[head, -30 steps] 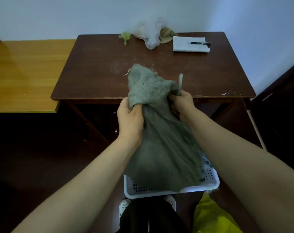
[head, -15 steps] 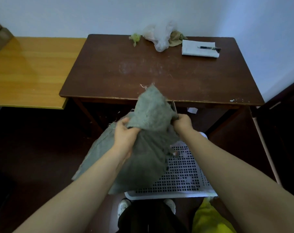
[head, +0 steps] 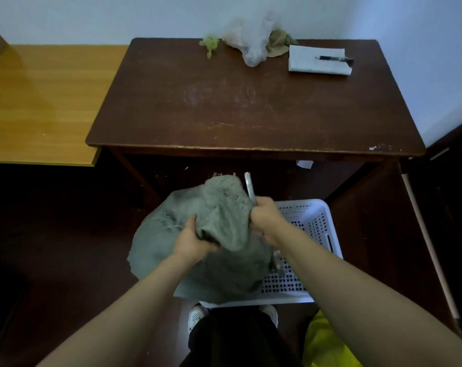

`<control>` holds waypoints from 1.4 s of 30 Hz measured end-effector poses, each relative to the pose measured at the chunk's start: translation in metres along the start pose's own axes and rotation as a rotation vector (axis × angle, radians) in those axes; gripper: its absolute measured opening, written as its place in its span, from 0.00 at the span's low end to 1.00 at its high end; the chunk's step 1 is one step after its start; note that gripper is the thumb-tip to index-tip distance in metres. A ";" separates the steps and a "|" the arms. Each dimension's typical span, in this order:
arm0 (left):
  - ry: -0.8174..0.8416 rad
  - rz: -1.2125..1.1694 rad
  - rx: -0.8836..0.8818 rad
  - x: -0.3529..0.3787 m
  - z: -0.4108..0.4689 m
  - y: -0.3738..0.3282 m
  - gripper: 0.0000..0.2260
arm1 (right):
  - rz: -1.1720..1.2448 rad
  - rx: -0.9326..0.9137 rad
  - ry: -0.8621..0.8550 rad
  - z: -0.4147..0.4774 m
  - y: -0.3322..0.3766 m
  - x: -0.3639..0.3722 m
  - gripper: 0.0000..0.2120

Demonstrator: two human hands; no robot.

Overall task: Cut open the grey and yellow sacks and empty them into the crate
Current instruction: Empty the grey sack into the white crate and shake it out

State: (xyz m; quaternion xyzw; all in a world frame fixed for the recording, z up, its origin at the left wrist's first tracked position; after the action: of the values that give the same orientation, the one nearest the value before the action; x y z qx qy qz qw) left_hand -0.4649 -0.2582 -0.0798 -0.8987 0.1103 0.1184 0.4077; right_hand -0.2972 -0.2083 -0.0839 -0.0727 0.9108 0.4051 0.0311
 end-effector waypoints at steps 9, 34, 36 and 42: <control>0.062 0.210 -0.055 0.003 0.010 0.022 0.36 | 0.075 0.028 -0.155 0.008 -0.017 -0.025 0.11; -0.029 0.301 0.111 0.071 0.052 -0.018 0.05 | 0.107 0.425 -0.078 -0.007 -0.061 -0.064 0.24; 0.072 0.356 0.174 0.080 0.046 -0.023 0.06 | 0.190 0.460 0.036 0.000 -0.053 -0.041 0.29; 0.386 -0.014 -0.114 0.082 0.039 -0.017 0.11 | 0.193 0.389 -0.271 0.031 -0.051 -0.026 0.07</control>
State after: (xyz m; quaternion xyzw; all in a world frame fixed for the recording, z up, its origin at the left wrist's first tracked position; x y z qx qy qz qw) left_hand -0.3873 -0.2263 -0.1177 -0.9271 0.1731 -0.0528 0.3281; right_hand -0.2632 -0.2157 -0.1391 0.0767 0.9619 0.2292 0.1276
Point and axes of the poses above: each hand's wrist, its own z-axis towards the middle knuckle, its own x-axis out of the palm, y = z × x, the point moved 1 cm from there along z, towards the middle knuckle, and after that the axes turned 5 degrees about -z, right-handed, at the moved point
